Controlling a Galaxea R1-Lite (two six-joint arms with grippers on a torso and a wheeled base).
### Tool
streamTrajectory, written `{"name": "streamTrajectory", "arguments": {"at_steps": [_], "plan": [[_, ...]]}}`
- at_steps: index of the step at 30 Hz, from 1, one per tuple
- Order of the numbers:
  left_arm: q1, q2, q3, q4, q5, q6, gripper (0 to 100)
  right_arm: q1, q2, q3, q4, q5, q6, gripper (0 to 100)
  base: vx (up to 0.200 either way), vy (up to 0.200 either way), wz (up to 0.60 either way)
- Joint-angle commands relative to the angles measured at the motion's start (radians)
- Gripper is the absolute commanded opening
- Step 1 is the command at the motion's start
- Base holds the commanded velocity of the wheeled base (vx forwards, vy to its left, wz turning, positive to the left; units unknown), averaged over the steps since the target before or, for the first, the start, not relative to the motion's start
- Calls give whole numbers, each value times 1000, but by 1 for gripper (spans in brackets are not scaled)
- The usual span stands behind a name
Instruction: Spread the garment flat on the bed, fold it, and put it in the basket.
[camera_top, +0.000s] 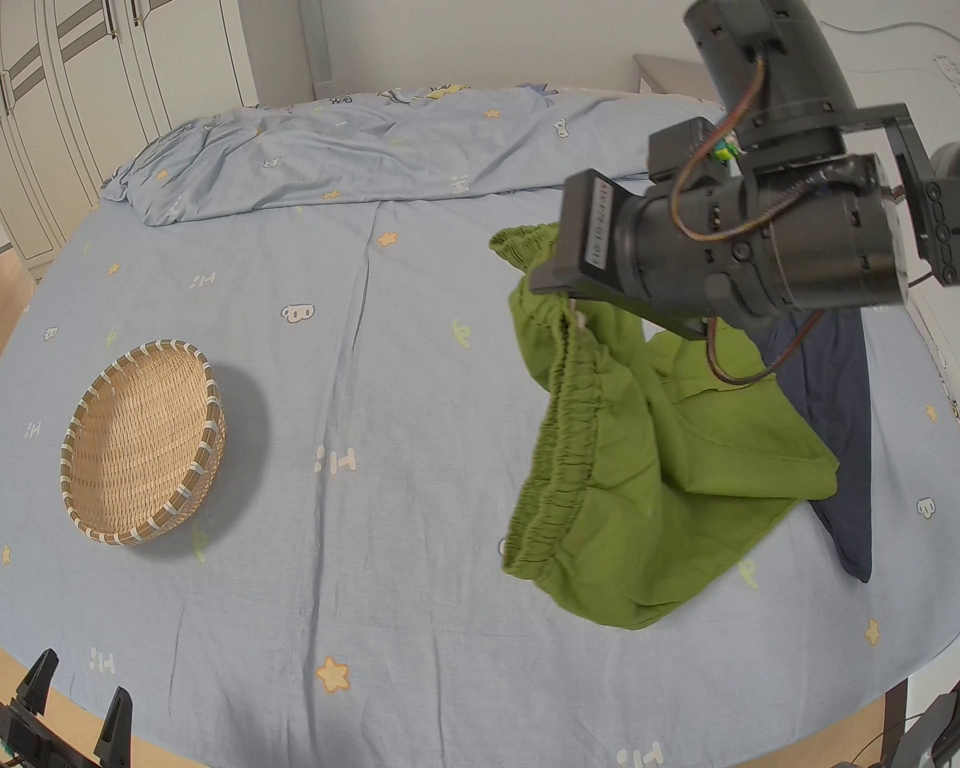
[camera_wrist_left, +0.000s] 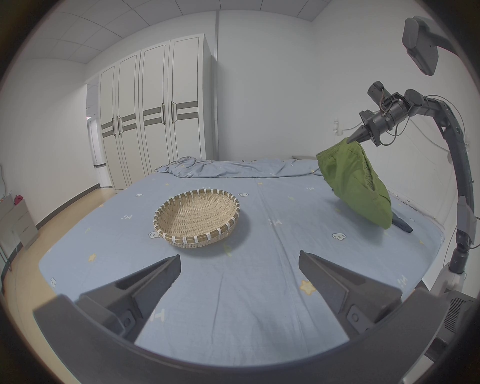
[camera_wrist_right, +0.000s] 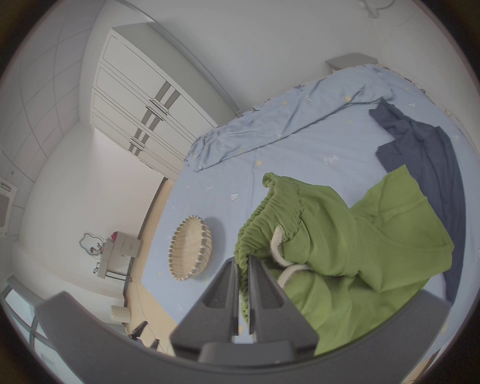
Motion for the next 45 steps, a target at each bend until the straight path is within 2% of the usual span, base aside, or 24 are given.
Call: {"name": "streamTrajectory", "arguments": {"at_steps": [1, 7, 13, 20, 21, 28, 31, 33, 35, 36, 37, 38, 39, 41, 43, 45], "plan": [[0, -12, 16, 2, 0, 0, 100, 70, 126, -128, -1, 2, 33, 0, 0, 0, 0], [0, -12, 18, 2, 0, 0, 100, 113, 182, -142, -3, 1, 61, 0, 0, 0, 0], [2, -12, 18, 0, -8, 9, 100, 88, 266, -140, -46, -2, 87, 0, 0, 0, 0], [2, -11, 18, 2, -8, 6, 100, 72, 344, -140, -61, -4, 76, 0, 0, 0, 0], [0, -12, 18, 2, -13, 11, 100, 73, 369, -145, -74, -4, 76, 100, 0, 0, 0], [2, -12, 16, 2, -10, 4, 100, 76, 393, -143, -71, -5, 36, 100, 0, 0, 0], [2, -11, 12, -11, 9, 32, 100, 72, 399, -112, -63, -11, 1, 100, 0, 0, 0], [0, -11, -87, -43, 18, 70, 100, 58, 396, -88, -58, -31, -1, 100, 0, 0, 0], [-14, 17, -274, -40, 15, 41, 100, 30, 375, -57, -60, -45, 1, 100, 0, 0, 0], [-14, 17, -274, -40, 15, 41, 100, 30, 375, -57, -60, -45, 1, 100, 0, 0, 0], [-32, 141, -421, 14, -10, -8, 100, -10, 312, -19, -61, -37, 5, 100, 0, 0, 0], [-35, 210, -462, 46, -43, -17, 100, -36, 265, 18, -69, -31, 5, 100, 0, 0, 0], [-38, 242, -475, 60, -69, -20, 100, -48, 241, 41, -71, -25, 4, 100, 0, 0, 0], [-43, 364, -485, 74, -201, -72, 100, -100, 146, 138, -74, 30, 4, 100, 0, 0, 0], [-47, 482, -489, 74, -304, -170, 100, -149, 54, 219, -77, 105, 4, 100, 0, 0, 0], [-69, 597, -498, 67, -421, -310, 100, -212, -38, 302, -90, 194, -4, 100, 0, 0, 0]]}}
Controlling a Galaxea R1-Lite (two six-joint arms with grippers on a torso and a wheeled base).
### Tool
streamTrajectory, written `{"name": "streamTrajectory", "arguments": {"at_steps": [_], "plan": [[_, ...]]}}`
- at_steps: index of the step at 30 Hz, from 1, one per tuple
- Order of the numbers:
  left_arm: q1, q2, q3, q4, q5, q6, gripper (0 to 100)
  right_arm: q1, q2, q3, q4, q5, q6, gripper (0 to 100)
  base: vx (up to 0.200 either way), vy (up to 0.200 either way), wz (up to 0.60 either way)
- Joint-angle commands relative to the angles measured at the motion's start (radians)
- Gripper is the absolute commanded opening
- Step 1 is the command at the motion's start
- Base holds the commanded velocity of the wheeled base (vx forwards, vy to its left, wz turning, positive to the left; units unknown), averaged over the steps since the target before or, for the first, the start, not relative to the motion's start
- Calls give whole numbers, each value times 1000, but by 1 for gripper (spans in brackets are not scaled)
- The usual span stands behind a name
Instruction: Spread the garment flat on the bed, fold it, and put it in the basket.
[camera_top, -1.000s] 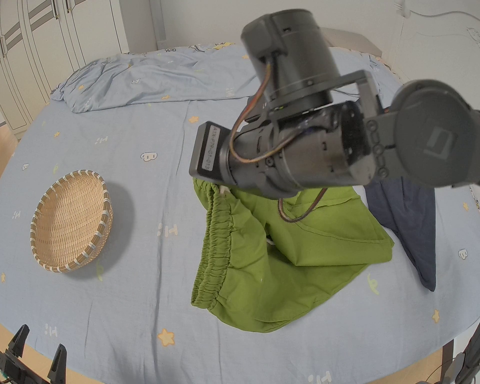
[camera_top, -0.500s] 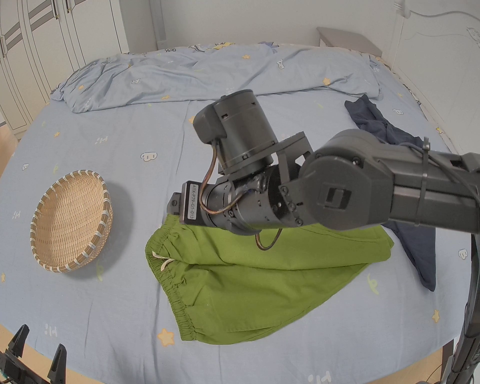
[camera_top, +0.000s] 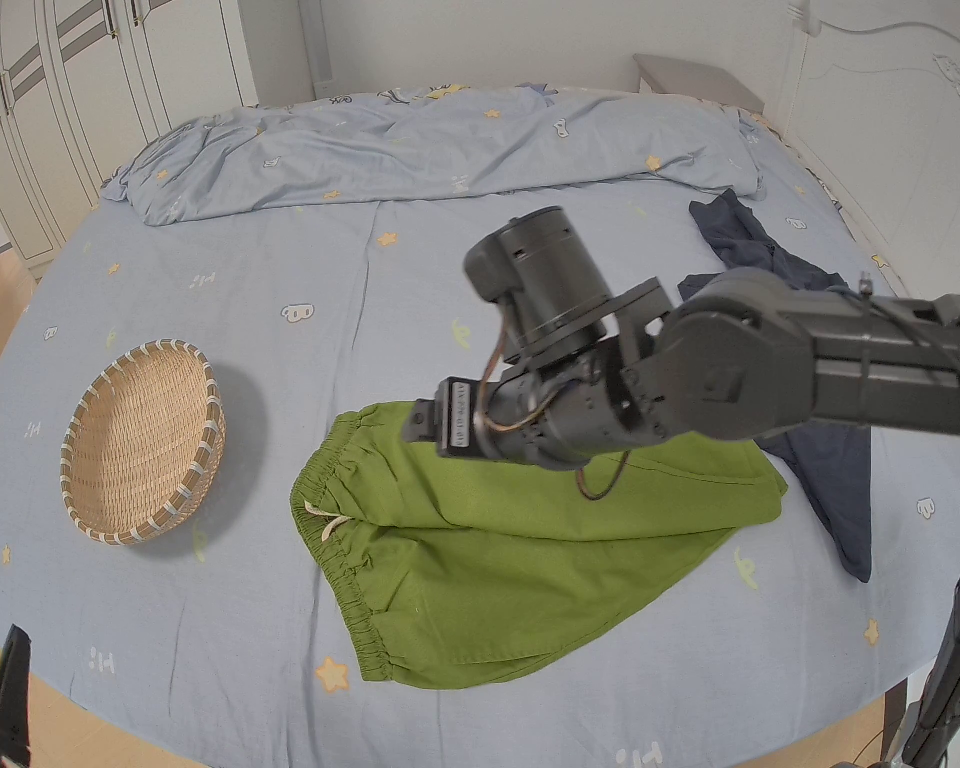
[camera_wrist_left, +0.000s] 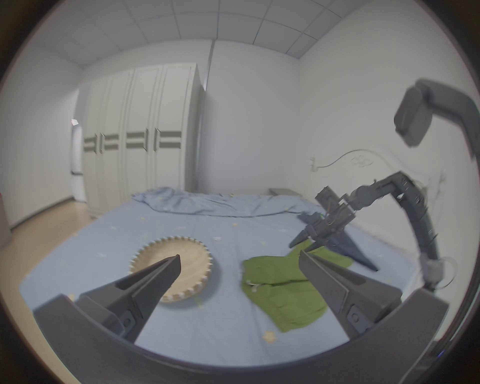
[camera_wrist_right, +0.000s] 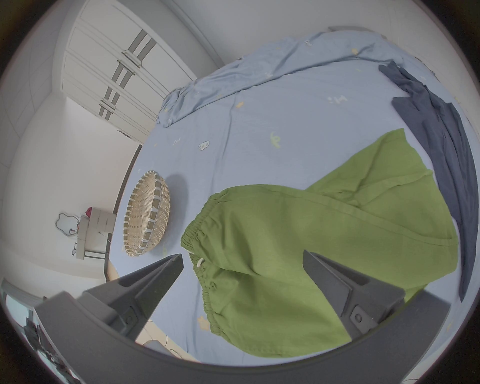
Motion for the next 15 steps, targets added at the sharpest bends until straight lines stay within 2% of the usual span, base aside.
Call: {"name": "streamTrajectory", "arguments": {"at_steps": [1, 2, 3, 4, 5, 6, 7, 9, 11, 12, 13, 14, 15], "plan": [[-78, 520, -162, 37, -370, -364, 100, -239, -391, 337, -39, 223, -9, 100, 0, 0, 0], [-78, 520, -162, 37, -370, -364, 100, -239, -391, 337, -39, 223, -9, 100, 0, 0, 0], [-153, 612, -160, 28, -453, -528, 100, -314, -455, 420, -75, 272, -9, 100, 0, 0, 0], [-194, 653, -153, 18, -480, -606, 100, -346, -484, 469, -103, 290, -9, 100, 0, 0, 0], [-230, 681, -136, 8, -499, -659, 100, -366, -504, 505, -125, 301, -9, 100, 0, 0, 0], [-240, 690, -128, 5, -502, -672, 100, -377, -515, 528, -138, 307, -9, 100, 0, 0, 0], [-316, 745, -57, -38, -513, -695, 100, -415, -547, 607, -195, 315, -5, 100, 0, 0, 0], [-378, 813, 19, -124, -514, -677, 100, -460, -573, 674, -246, 312, -8, 100, 0, 0, 0], [-428, 933, 140, -308, -513, -636, 100, -518, -595, 711, -273, 316, -6, 100, 0, 0, 0], [-429, 951, 153, -336, -514, -631, 100, -524, -596, 714, -275, 318, -6, 100, 0, 0, 0], [-435, 1065, 206, -476, -513, -616, 100, -567, -607, 726, -276, 327, -9, 100, 0, 0, 0], [-438, 1132, 233, -555, -511, -611, 100, -587, -621, 740, -283, 344, -9, 100, 0, 0, 0], [-438, 1132, 233, -555, -511, -611, 100, -587, -621, 740, -283, 344, -9, 100, 0, 0, 0]]}}
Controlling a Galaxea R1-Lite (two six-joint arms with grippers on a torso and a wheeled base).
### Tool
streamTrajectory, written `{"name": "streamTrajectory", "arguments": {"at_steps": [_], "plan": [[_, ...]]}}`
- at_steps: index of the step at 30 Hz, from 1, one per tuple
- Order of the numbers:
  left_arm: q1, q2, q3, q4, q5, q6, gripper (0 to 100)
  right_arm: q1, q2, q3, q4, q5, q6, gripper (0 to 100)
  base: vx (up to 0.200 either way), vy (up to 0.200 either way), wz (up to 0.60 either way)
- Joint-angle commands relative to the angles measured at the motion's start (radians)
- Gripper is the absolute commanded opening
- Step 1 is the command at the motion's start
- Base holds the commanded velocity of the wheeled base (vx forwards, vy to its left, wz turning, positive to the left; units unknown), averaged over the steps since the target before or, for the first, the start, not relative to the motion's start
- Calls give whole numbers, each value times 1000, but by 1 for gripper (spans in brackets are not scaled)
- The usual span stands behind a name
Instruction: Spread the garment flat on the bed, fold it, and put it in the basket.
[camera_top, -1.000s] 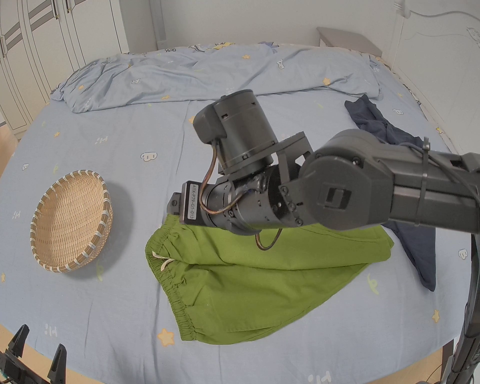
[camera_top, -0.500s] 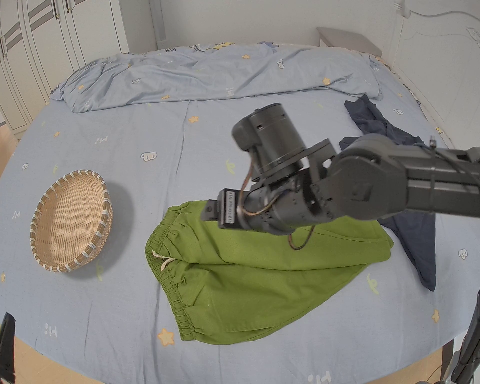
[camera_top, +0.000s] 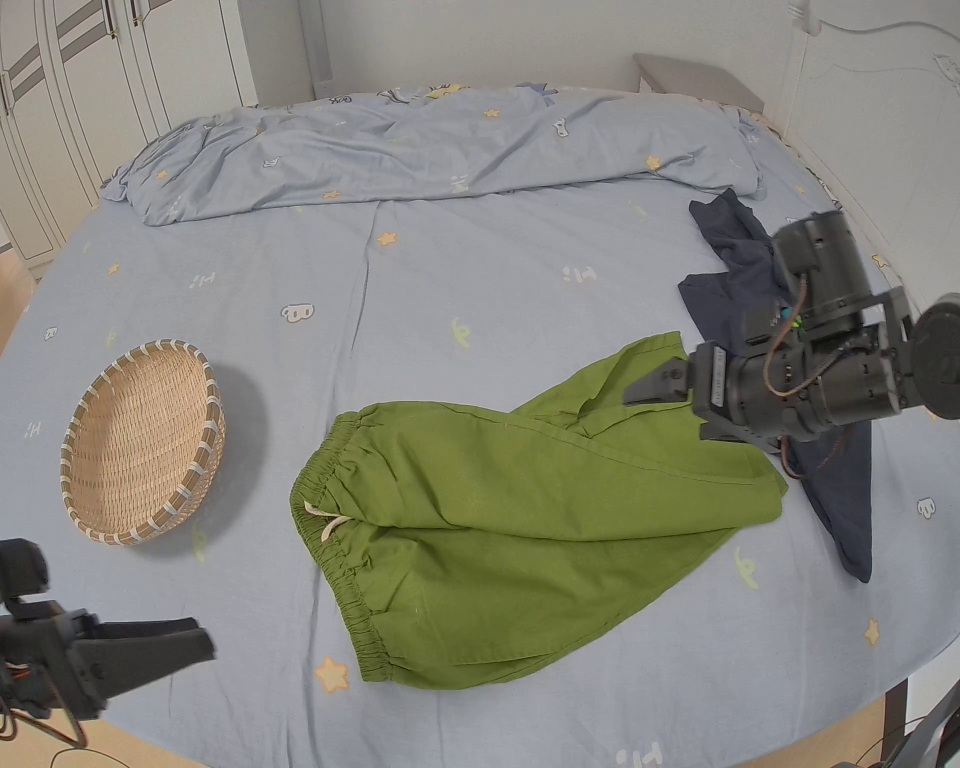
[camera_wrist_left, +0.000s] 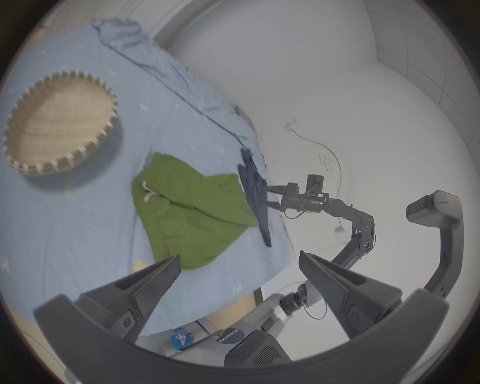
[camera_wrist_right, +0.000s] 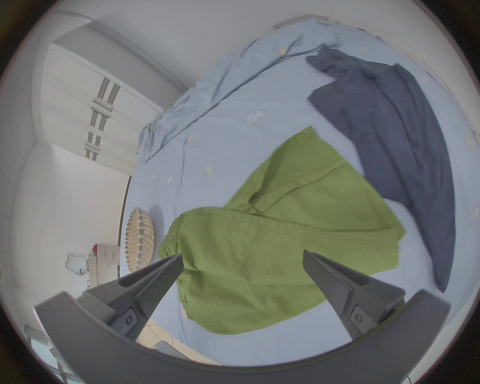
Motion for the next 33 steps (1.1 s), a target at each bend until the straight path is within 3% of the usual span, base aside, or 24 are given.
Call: {"name": "streamTrajectory", "arguments": {"at_steps": [1, 2, 3, 5, 8, 12, 21, 33], "plan": [[-179, 584, 271, -467, -93, -39, 100, -254, -251, 224, -107, 135, -6, 100, 0, 0, 0], [-176, 666, 301, -564, -90, -38, 100, -272, -283, 248, -107, 194, -13, 100, 0, 0, 0], [-176, 666, 301, -564, -90, -38, 100, -272, -283, 248, -107, 194, -13, 100, 0, 0, 0], [-170, 802, 360, -697, -80, -16, 100, -309, -344, 308, -113, 286, -49, 100, 0, 0, 0], [-175, 891, 377, -748, -51, 10, 100, -332, -359, 337, -153, 334, -98, 100, 0, 0, 0], [-164, 939, 377, -740, -31, 17, 100, -326, -358, 366, -182, 339, -112, 100, 0, 0, 0], [-129, 1121, 377, -979, 29, 4, 100, -320, -361, 368, -187, 342, -112, 100, 0, 0, 0], [-129, 1319, 377, -1305, 36, -44, 100, -325, -361, 366, -187, 340, -111, 100, 0, 0, 0]]}}
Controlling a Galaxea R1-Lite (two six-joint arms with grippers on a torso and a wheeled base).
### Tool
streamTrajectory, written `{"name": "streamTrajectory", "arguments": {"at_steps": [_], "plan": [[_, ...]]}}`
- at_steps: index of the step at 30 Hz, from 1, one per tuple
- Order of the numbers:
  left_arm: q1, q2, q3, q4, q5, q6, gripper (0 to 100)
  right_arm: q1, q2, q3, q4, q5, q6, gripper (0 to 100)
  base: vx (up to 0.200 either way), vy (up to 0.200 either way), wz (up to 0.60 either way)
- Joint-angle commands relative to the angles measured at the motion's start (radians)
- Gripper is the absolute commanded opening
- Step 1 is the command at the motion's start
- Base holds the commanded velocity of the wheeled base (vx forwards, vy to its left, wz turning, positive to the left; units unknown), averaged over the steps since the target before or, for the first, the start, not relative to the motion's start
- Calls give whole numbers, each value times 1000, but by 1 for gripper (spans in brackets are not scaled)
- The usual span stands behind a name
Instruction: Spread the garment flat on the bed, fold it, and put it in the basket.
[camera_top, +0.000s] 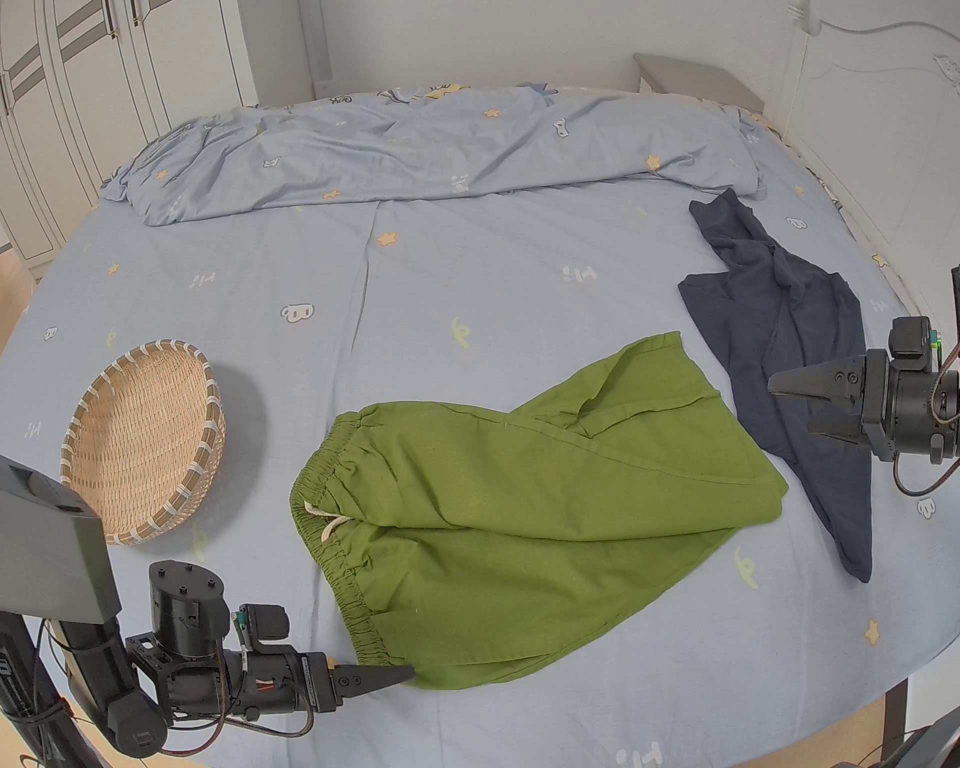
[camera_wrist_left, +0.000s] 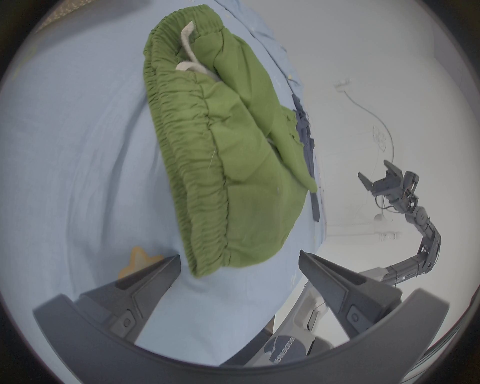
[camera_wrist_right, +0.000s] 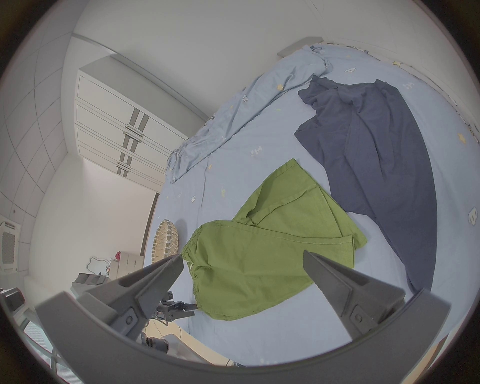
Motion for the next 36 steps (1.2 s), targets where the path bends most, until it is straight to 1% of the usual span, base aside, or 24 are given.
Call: {"name": "streamTrajectory", "arguments": {"at_steps": [1, 4, 12, 15, 16, 23, 28, 29, 31, 33, 34, 36], "plan": [[0, 111, 17, -138, 4, -73, 100, -3, -3, 4, -1, 0, -1, 100, 0, 0, 0], [-2, 112, 17, -173, 2, -125, 100, -6, -3, 4, -1, 0, -1, 100, 0, 0, 0], [-8, 112, 17, -173, -2, -133, 100, -7, -3, 4, -1, -1, -1, 100, 0, 0, 0], [0, 141, 14, -173, -2, -123, 100, -7, -3, 4, -1, -3, -1, 100, 0, 0, 0], [0, 151, 11, -173, -2, -122, 0, -7, -3, 4, -1, -3, -1, 100, 0, 0, 0], [4, 167, 8, -173, -1, -122, 0, -7, -3, 5, -1, -3, -1, 100, 0, 0, 0], [30, 155, 17, -173, -7, -128, 0, -9, -5, 5, -1, -6, -1, 100, 0, 0, 0], [43, 152, 17, -173, -4, -128, 0, -7, -3, 9, 1, -8, -2, 100, 0, 0, 0], [93, 123, 17, -164, -4, -126, 0, -9, -5, 32, 2, -6, -2, 100, 0, 0, 0], [155, 75, 17, -106, -10, -120, 0, -13, -3, 45, 2, -6, -2, 100, 0, 0, 0], [182, 49, 17, -70, -13, -116, 0, -24, -2, 47, 2, -6, -2, 100, 0, 0, 0], [244, -15, 17, 11, -41, -96, 0, -73, 6, 50, 4, 0, -4, 100, 0, 0, 0]]}}
